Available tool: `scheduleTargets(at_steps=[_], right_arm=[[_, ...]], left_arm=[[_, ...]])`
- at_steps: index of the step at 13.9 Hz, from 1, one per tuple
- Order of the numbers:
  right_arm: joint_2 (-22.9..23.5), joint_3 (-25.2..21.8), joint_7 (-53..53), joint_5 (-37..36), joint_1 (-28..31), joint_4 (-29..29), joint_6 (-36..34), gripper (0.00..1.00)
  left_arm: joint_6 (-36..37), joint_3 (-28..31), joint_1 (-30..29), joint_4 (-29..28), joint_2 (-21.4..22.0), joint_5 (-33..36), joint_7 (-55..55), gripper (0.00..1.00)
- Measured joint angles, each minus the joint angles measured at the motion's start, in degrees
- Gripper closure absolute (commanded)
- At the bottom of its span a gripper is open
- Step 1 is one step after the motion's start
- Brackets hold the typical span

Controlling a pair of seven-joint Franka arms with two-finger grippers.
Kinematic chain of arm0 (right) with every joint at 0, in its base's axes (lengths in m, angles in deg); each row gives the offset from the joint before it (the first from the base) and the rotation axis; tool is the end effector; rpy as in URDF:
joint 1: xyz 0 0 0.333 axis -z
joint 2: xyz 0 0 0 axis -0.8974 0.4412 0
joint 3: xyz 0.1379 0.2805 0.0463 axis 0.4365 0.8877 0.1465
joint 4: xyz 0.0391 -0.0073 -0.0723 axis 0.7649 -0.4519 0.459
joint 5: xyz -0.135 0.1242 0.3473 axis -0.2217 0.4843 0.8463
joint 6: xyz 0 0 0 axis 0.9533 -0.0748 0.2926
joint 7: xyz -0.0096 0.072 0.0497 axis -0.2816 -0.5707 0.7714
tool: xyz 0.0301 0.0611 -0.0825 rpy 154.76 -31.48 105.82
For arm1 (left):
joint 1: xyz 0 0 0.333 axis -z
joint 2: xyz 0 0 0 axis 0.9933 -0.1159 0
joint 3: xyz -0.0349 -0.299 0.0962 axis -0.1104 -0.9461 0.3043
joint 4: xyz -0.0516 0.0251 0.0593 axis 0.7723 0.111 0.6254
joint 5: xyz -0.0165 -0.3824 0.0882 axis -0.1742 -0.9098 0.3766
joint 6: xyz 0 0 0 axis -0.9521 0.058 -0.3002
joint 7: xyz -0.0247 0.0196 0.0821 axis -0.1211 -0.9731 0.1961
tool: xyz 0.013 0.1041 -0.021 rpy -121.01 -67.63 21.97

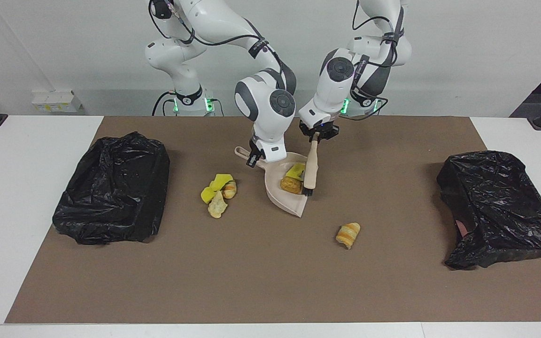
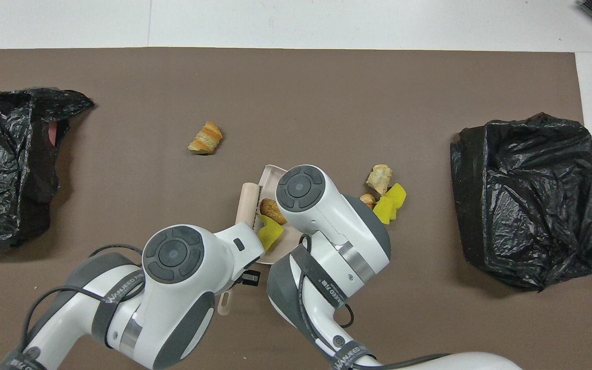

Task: Sweep and dump trash in bin
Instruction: 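Sweep bread and sponge into the dustpan with the left gripper's brush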

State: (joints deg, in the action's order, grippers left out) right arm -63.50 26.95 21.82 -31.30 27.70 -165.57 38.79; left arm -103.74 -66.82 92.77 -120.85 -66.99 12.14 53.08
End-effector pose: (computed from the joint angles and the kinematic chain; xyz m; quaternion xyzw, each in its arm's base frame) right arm 0.4923 0.3414 0.3529 0.8244 0.5420 -0.1546 0.0515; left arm 0.4011 -0.3000 0.4051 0.9889 -0.1186 -0.0818 0.0357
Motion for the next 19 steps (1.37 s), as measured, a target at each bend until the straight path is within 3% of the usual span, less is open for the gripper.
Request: scheduleTargets(at_steps=[4, 7, 11, 14, 19], right_arm=[[0.0, 0.0, 0.0, 0.0, 0.0, -0.1, 0.0, 1.0], [-0.1, 0.0, 0.0, 0.0, 0.0, -0.1, 0.0, 1.0], [-0.3, 0.0, 0.0, 0.0, 0.0, -1.2, 1.1, 1.0], [-0.7, 0.0, -0.1, 0.0, 0.0, -2.1, 2.1, 1.0], [-0.9, 0.0, -0.1, 0.0, 0.0, -2.3, 2.1, 1.0]], left_arm=[[0.4, 6.0, -2.0, 4.9, -4.9, 1.6, -6.9, 1.0], [0.4, 10.5, -3.0, 11.9, -9.9, 13.2, -13.6, 1.0], [0.4, 15.7, -3.3, 21.7, -18.2, 19.5, -24.2, 1.0], [0.4, 16.4, -3.8, 27.8, -24.9, 26.9, -29.1, 1.0], [1.3, 15.6, -3.7, 27.6, -27.2, 28.8, -37.1, 1.0]])
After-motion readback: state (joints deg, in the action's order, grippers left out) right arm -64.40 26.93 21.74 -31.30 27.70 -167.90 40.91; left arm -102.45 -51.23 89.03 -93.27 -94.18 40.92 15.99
